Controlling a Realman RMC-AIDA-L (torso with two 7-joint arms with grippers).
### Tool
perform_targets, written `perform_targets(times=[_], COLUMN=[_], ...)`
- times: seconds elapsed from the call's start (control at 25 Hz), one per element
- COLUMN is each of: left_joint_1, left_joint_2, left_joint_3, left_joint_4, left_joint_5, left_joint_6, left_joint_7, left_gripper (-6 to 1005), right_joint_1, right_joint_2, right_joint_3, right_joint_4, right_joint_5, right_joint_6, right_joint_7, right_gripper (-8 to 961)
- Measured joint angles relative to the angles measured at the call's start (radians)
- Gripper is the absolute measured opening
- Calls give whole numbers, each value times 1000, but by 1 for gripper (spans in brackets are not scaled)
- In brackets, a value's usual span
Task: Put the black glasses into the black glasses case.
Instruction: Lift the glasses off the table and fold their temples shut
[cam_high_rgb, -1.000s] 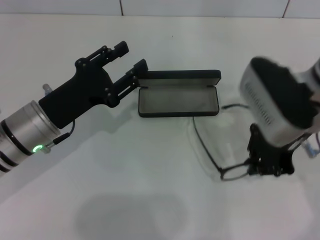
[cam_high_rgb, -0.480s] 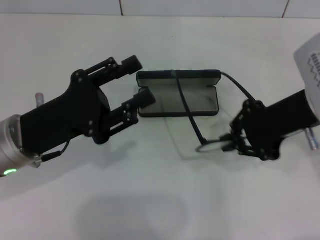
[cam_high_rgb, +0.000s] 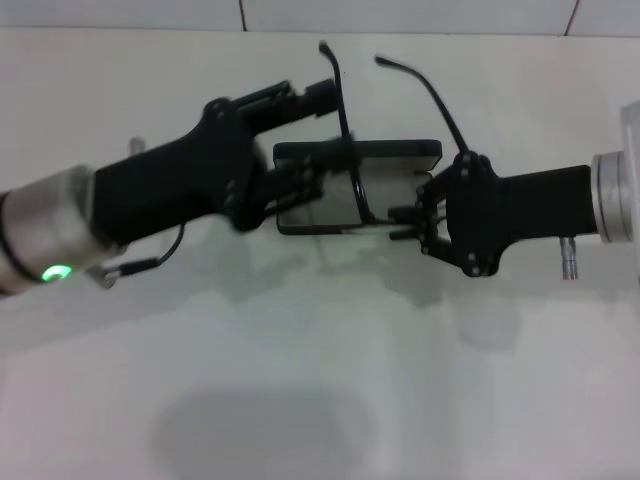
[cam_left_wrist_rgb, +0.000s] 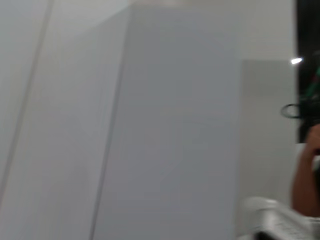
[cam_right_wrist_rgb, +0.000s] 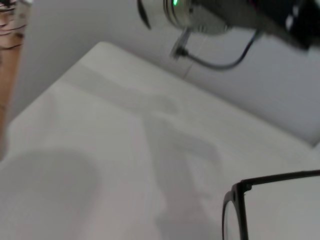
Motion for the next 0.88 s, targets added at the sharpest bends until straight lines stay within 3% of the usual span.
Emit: perform_targets(times=[0.24, 0.52, 0.88], left_joint_1=[-72, -145, -188], left_joint_2=[-12, -10, -15], left_joint_3=[7, 8, 8], left_joint_4=[-16, -18, -21], left_joint_5=[2, 93, 159], left_joint_6=[-143, -223, -259], left_joint_7=[-151, -290, -393], left_gripper=[586, 586, 587], right_joint_1=[-34, -51, -67], right_joint_2=[0, 0, 0], right_joint_3=[-18, -23, -26], right_joint_4=[44, 76, 91], right_joint_5=[102, 174, 235], right_joint_6=[37, 53, 46], right_joint_7=[-176, -296, -416], right_gripper=[119, 121, 124])
